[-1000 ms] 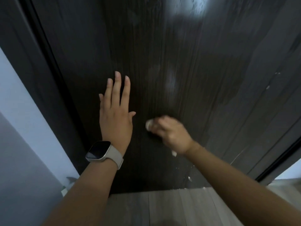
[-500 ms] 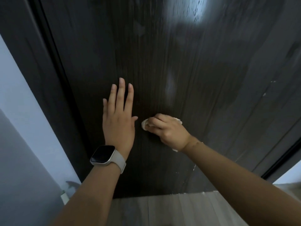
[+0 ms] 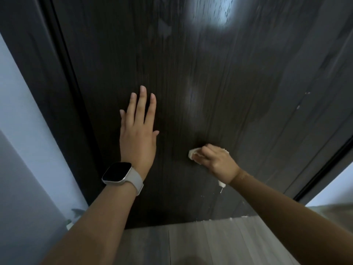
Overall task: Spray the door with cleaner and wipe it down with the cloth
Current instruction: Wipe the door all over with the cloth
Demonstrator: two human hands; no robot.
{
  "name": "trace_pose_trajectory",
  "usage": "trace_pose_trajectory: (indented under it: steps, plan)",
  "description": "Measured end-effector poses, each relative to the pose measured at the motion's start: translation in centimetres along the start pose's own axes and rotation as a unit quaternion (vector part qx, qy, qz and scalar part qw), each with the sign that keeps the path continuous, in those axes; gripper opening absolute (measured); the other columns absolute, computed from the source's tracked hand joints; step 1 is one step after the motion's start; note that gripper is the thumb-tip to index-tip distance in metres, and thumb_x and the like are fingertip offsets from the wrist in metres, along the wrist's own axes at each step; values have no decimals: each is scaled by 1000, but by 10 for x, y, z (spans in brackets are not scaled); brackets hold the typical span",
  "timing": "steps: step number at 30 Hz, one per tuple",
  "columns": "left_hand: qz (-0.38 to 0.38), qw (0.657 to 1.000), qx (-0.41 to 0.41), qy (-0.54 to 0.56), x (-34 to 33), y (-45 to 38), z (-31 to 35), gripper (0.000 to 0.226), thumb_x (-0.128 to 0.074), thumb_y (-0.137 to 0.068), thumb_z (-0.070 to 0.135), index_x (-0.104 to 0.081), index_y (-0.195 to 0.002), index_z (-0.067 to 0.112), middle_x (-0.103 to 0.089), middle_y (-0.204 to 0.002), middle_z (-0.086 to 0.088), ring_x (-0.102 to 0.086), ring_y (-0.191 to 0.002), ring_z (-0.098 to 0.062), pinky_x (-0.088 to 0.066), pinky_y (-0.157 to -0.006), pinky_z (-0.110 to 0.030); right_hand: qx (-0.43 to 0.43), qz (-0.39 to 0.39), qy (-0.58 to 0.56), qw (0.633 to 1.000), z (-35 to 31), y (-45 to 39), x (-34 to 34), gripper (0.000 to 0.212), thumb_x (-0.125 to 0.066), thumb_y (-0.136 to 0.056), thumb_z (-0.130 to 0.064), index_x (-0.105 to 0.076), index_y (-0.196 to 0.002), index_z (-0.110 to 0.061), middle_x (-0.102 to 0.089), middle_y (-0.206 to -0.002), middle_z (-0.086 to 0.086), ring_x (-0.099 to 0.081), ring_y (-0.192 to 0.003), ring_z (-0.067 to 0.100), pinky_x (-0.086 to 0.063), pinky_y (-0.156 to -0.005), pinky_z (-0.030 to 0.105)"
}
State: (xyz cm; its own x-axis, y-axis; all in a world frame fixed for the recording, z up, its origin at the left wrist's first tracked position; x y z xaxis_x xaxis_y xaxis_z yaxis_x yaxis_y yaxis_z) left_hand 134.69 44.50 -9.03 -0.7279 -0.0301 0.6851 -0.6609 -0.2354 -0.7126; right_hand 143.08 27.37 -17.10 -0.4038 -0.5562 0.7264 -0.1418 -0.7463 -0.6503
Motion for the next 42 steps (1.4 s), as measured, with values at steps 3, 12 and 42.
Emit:
trace_pose_trajectory:
  steps: [3,12,42]
  plan:
    - [-10,1000,4,18,4,0,1,93,-73,-82,13,-16,-155,21,1,-164,-3,-2,-150,-25,-12,-118,-51,-37,-39,20,998,0,10,3,11,-58,-90,-11,-67,-95,-10,-47,-85,2,-46,-75,19,-43,-53,35]
    - [-159,901,77,396,9,38,83,31,-60,-95,24,-57,-125,32,-59,-121,16,-54,-114,6,-48,-100,-23,-486,217,-439,723,21,72,111,18,-71,-82,1,-76,-90,-15,-74,-87,-5,-68,-84,5,-51,-67,16]
    - [-148,767,302,546,-59,106,72,43,-63,-92,14,-41,-121,37,-56,-124,9,-58,-108,-6,-54,-84,-32,-540,29,-199,817,41,140,95,44,-68,-89,-20,-57,-131,-25,-42,-143,-6,-47,-124,9,-47,-101,32]
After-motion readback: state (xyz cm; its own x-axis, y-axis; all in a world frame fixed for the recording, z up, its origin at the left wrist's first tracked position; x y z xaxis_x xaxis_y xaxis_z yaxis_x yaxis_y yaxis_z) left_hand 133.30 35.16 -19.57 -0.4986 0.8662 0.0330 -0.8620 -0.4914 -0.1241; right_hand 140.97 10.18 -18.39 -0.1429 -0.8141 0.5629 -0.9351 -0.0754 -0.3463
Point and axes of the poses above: each hand's wrist, its own y-axis away from the middle knuckle, its own x-axis out of the back of the hand, z = x × y, the point moved 8 cm from there along -y, towards the middle knuckle
